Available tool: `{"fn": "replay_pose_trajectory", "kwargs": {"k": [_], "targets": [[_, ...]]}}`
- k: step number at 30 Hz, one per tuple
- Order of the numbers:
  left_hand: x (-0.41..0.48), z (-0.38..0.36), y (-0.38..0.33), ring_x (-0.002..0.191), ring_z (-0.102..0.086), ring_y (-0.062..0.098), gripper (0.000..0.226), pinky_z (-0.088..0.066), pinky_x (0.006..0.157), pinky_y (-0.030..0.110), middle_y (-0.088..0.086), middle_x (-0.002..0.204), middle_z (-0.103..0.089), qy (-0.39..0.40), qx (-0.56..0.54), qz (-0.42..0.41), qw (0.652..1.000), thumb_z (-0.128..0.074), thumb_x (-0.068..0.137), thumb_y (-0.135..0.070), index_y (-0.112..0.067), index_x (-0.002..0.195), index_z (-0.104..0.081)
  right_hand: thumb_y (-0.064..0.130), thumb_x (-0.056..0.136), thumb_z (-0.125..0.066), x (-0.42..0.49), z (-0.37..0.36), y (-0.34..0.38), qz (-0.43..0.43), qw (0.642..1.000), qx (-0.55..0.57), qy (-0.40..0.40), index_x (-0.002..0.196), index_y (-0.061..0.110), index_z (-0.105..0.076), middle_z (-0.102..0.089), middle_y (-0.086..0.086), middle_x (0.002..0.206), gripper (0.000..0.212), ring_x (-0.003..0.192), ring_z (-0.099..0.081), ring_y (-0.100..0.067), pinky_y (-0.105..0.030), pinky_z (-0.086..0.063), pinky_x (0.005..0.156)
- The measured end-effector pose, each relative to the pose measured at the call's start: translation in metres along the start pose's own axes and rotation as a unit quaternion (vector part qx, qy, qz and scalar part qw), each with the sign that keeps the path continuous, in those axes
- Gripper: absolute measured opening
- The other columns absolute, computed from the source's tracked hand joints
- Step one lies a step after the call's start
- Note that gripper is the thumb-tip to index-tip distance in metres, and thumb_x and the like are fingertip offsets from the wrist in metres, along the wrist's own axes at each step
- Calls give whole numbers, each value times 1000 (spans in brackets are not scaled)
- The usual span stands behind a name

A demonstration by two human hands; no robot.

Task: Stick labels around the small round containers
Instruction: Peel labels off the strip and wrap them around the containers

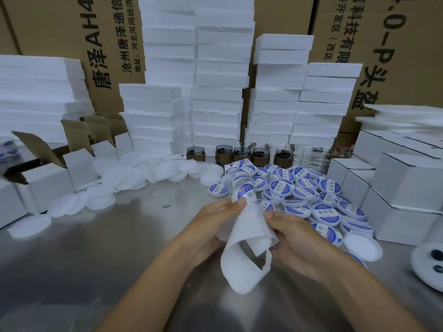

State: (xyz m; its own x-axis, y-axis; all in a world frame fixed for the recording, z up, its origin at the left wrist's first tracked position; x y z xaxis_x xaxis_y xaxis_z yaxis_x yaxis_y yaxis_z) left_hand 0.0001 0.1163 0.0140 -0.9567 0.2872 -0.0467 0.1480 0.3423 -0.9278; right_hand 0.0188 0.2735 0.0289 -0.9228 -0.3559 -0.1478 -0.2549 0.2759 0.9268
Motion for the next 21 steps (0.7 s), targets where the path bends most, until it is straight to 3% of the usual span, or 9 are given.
{"fn": "replay_pose_trajectory", "kwargs": {"k": [2, 4, 8, 11, 14, 18, 21], "targets": [[0, 2, -2, 87, -70, 20, 32, -56, 73, 30, 10, 101, -73, 0, -36, -2, 999, -73, 68, -34, -16, 95, -76, 15, 99, -39, -4, 5, -4, 6, 998, -49, -50, 105, 3, -62, -72, -9, 87, 27, 73, -67, -17, -28, -53, 58], [0, 4, -3, 85, -69, 21, 35, -55, 78, 32, 10, 102, -72, -19, -46, -11, 999, -72, 67, -34, -16, 96, -75, 19, 97, -45, -10, 10, -8, 27, 989, -97, -111, 101, 7, -64, -72, -11, 92, 23, 77, -67, -19, -31, -55, 62], [1, 7, -3, 83, -67, 18, 31, -53, 77, 34, 6, 101, -72, -31, -44, -33, 998, -63, 81, -31, -15, 108, -67, 22, 91, -55, -22, 21, -8, 76, 976, -95, -179, 90, 2, -64, -72, -15, 91, 23, 77, -65, -23, -26, -55, 56], [0, 9, -3, 72, -67, 14, 19, -55, 62, 28, 3, 89, -72, -33, -52, -35, 997, -61, 84, -24, -16, 100, -69, 23, 77, -65, -35, 26, -6, 141, 975, -86, -151, 74, 12, -68, -73, -10, 90, 12, 73, -66, -16, -22, -54, 55], [-1, 9, -2, 68, -68, 18, 27, -54, 57, 27, 6, 85, -72, -49, -54, -23, 997, -69, 70, -33, -16, 91, -68, 20, 62, -68, -45, 27, -4, 208, 970, -106, -68, 65, 17, -63, -72, -4, 94, 7, 79, -66, -14, -20, -52, 64], [4, 8, 0, 87, -67, 23, 41, -52, 80, 38, 10, 102, -72, -54, -55, -31, 997, -68, 71, -36, -14, 105, -69, 6, 65, -64, -49, 26, -9, 185, 977, -106, 5, 84, 11, -57, -63, -10, 76, 22, 70, -57, -17, -20, -48, 64], [5, 7, 0, 88, -65, 22, 45, -50, 83, 39, 11, 103, -71, -65, -49, -34, 996, -66, 71, -38, -13, 108, -68, 6, 79, -58, -48, 21, -16, 134, 979, -152, 1, 93, 14, -62, -62, -9, 73, 17, 69, -56, -18, -27, -45, 69]]}}
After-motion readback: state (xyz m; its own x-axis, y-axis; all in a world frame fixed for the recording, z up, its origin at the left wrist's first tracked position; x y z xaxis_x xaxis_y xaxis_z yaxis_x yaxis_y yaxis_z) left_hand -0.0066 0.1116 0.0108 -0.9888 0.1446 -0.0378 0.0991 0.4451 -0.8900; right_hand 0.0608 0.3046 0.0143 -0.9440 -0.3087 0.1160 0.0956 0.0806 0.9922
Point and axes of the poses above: each hand's wrist, its own x-axis towards the middle knuckle, its own z-axis out of the back of the hand, y = z × x, the point moved 1 cm from there along x, towards the middle knuckle
